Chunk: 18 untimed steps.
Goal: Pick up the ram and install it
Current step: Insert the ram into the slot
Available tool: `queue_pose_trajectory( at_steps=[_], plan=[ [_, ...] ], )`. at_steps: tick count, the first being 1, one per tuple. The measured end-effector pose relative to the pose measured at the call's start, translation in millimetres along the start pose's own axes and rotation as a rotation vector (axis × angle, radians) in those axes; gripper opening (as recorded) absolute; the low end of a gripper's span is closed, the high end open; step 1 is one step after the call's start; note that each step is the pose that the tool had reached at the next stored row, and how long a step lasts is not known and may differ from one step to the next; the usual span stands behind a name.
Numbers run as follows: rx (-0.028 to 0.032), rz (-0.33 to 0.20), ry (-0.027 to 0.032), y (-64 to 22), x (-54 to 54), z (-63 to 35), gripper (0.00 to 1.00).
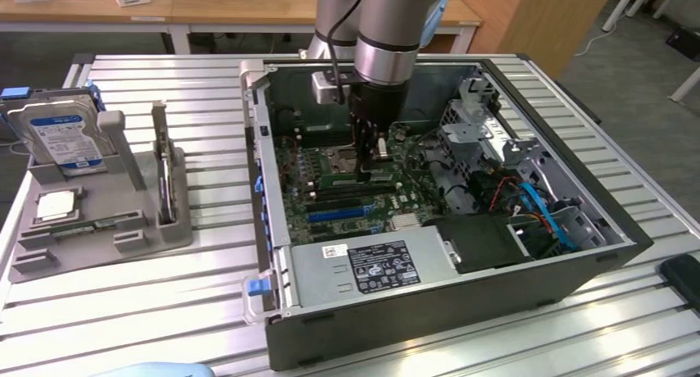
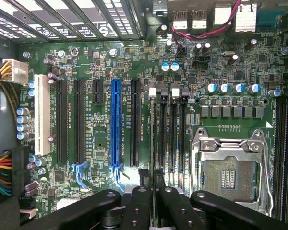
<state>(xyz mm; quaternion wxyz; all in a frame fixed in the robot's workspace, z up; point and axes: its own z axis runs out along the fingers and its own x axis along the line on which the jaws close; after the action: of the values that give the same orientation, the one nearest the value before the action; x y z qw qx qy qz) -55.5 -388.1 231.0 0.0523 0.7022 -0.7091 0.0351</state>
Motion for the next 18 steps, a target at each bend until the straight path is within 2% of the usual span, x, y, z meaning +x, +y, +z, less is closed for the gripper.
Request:
queue_pose_trajectory(
  at_steps=[4,9,14,18],
  plan=[
    [0.0084,0.001,-0.0002,0.8,0.0,0.1,0.13],
    [0.0224,0.003,-0.0003,3.6,0.0,0.1,0.13],
    [0.0292,0.003,-0.0004,6.3,0.0,0.2,0.13],
    [0.0294,0.003,-0.0004,6.4,0.0,0.2,0.13]
  ],
)
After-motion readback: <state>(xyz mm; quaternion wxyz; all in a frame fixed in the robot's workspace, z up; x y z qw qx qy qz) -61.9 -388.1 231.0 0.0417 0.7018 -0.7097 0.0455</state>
